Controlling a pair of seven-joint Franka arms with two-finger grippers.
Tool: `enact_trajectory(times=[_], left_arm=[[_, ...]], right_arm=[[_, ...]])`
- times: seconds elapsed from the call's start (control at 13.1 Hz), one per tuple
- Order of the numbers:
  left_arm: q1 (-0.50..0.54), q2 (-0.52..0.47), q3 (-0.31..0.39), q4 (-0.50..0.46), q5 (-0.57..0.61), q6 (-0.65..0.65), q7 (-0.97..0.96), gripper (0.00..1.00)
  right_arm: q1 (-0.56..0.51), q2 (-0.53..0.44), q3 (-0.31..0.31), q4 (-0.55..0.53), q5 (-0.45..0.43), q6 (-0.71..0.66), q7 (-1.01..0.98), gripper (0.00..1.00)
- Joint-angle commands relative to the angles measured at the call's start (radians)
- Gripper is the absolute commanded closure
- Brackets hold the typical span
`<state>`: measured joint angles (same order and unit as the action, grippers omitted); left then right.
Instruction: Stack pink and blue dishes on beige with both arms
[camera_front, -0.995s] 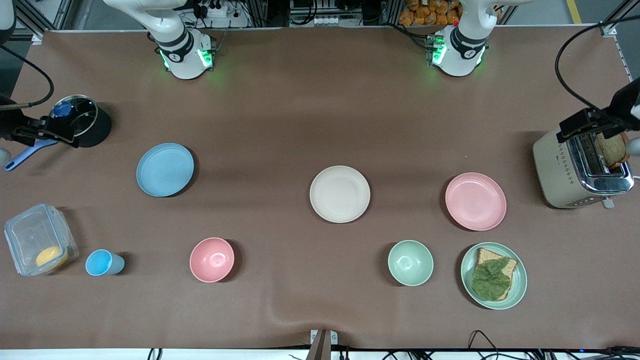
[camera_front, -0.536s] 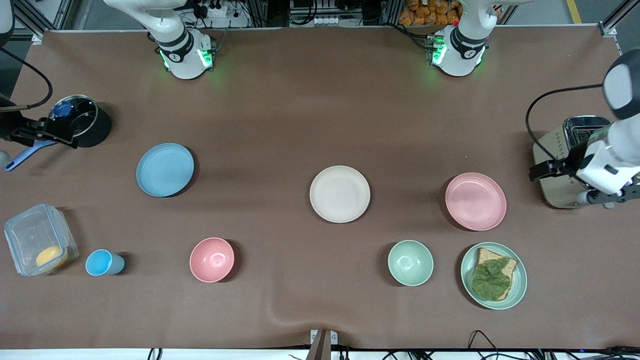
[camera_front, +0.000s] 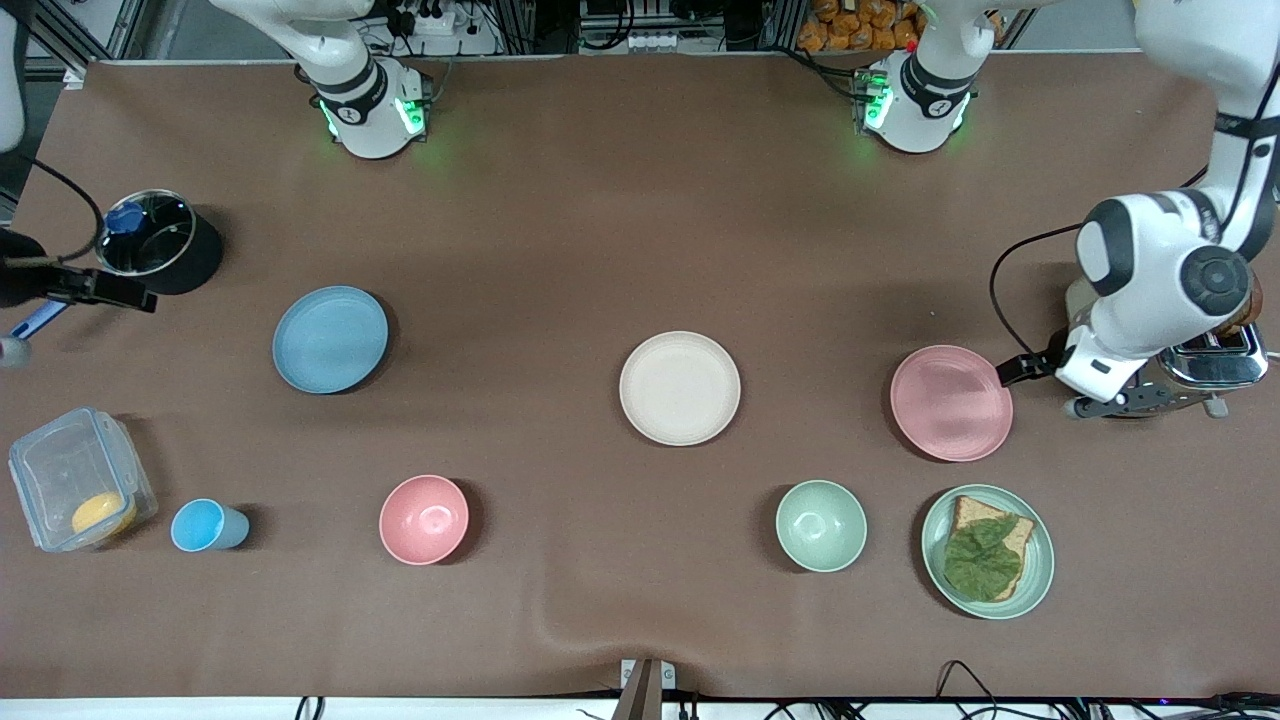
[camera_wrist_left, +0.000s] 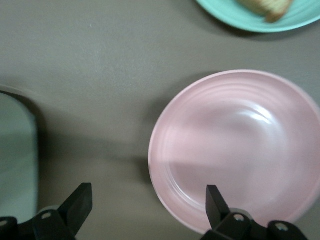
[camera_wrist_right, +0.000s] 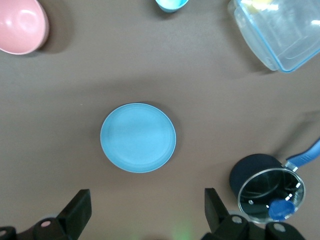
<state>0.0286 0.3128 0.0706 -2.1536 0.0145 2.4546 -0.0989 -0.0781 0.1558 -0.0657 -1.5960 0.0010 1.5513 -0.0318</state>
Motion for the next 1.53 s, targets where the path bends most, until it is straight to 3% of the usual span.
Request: enact_trajectory(times=[0.0,0.46,0.69,1.15,1.22,1.45], left_arm=[[0.034,0.095,-0.008,0.023,0.016,0.081,0.016,0.00],[0.051,0.134,-0.012,0.024,-0.039,0.106,0.015,0.03],[0.053,0.143,-0.012,0.024,-0.045,0.106,0.018,0.25],[0.053,0.144,-0.028,0.023,-0.139,0.104,0.019,0.95],[0.051,0.143,-0.032,0.023,-0.151,0.104,0.021,1.00],[0.056,0.103,-0.041,0.024,-0.169,0.104,0.022,1.00]], right_arm=[[-0.040,-0.013,0.012,-0.141,0.022,0.113,-0.077,0.00],[-0.127,0.008,0.010,-0.438,0.100,0.442,-0.308,0.00],[-0.158,0.098,0.010,-0.455,0.169,0.489,-0.414,0.00],[-0.172,0.257,0.013,-0.453,0.198,0.611,-0.536,0.00],[-0.170,0.269,0.015,-0.453,0.198,0.613,-0.543,0.00],[-0.160,0.300,0.018,-0.452,0.198,0.627,-0.556,0.00]])
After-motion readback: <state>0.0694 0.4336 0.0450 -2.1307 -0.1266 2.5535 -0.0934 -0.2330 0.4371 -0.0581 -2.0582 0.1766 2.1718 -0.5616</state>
